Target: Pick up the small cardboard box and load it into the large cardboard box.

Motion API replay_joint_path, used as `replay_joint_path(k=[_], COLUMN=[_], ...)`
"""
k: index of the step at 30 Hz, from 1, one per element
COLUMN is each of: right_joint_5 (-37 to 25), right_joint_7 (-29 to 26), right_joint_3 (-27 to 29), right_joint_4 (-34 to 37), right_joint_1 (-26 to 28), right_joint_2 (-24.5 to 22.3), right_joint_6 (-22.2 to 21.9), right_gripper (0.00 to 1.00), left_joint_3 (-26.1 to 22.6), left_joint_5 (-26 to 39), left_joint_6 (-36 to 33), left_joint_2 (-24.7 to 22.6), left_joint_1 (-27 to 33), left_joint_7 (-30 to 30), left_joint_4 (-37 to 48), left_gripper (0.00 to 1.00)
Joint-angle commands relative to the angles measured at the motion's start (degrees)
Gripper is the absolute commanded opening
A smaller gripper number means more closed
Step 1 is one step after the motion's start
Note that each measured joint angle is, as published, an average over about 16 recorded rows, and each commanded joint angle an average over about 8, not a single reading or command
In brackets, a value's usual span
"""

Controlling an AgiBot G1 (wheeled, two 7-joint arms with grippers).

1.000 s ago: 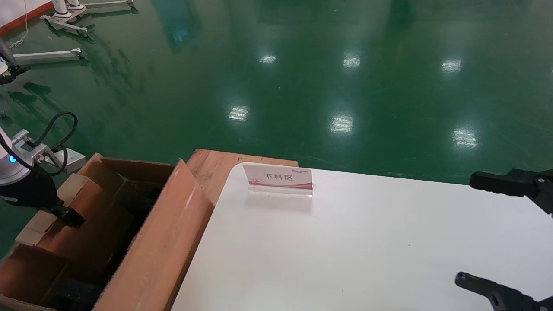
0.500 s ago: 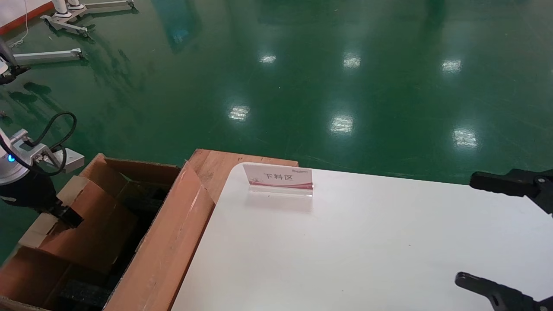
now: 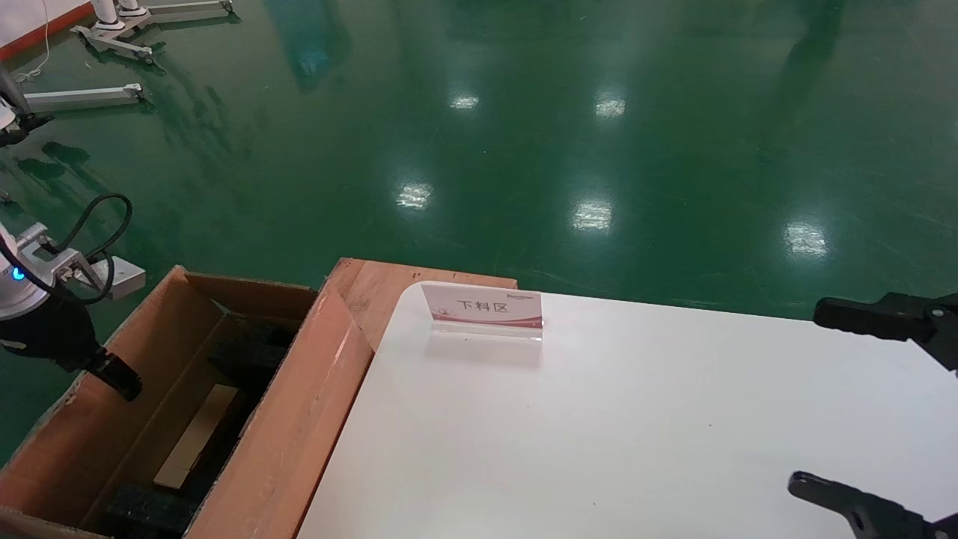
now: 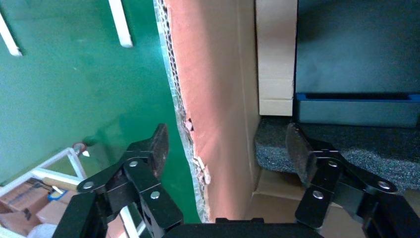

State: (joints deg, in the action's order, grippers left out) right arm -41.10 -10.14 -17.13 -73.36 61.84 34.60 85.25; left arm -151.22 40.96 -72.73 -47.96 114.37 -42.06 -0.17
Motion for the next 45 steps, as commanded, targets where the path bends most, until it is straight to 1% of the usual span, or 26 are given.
replay_joint_path(k=[1, 7, 13, 17, 21, 24, 27, 31, 45], right_joint_5=[0.0, 0.01, 0.02, 0.03, 0.02, 0.01, 0.0, 0.0, 0.03], right_joint_7=[0.0, 0.02, 0.03, 0.03, 0.03, 0.04, 0.04, 0.05, 0.07], right_joint_3=[0.0, -0.02, -0.04, -0.05, -0.05, -0.04, -0.03, -0.04, -0.08], right_joint_4=[0.01, 0.03, 0.03, 0.03, 0.04, 0.05, 0.06, 0.08, 0.09], right_joint_1=[0.0, 0.02, 0.02, 0.03, 0.03, 0.02, 0.02, 0.03, 0.05], right_joint_2=[0.0, 0.0, -0.01, -0.01, -0.01, -0.02, -0.02, -0.02, -0.03], right_joint_6=[0.0, 0.01, 0.0, 0.0, 0.0, -0.01, -0.01, -0.01, -0.01], right_gripper=[1.0, 1.0, 1.0, 1.0, 1.0, 1.0, 1.0, 1.0, 1.0], left_joint_3=[0.01, 2.87, 6.1, 7.44, 7.98, 8.59, 10.96, 17.52, 47.08], left_joint_5=[0.01, -4.1, -8.72, -10.62, -11.29, -11.26, -11.01, -10.4, -7.56], left_joint_6=[0.62, -0.59, -6.43, -10.62, -12.6, -13.09, -13.34, -13.42, -13.3], left_joint_2=[-0.43, 0.2, 3.21, 5.28, 6.35, 6.61, 6.82, 7.19, 8.64], left_joint_1=[0.43, 7.25, 13.73, 17.26, 19.4, 19.94, 19.05, 15.44, -1.7], left_joint_7=[0.54, 8.15, 14.28, 16.41, 17.46, 17.97, 18.44, 19.18, 22.22], left_joint_4=[0.22, -0.67, -4.11, -6.86, -8.66, -9.67, -11.3, -14.69, -29.44], left_gripper=[1.0, 1.0, 1.0, 1.0, 1.0, 1.0, 1.0, 1.0, 1.0])
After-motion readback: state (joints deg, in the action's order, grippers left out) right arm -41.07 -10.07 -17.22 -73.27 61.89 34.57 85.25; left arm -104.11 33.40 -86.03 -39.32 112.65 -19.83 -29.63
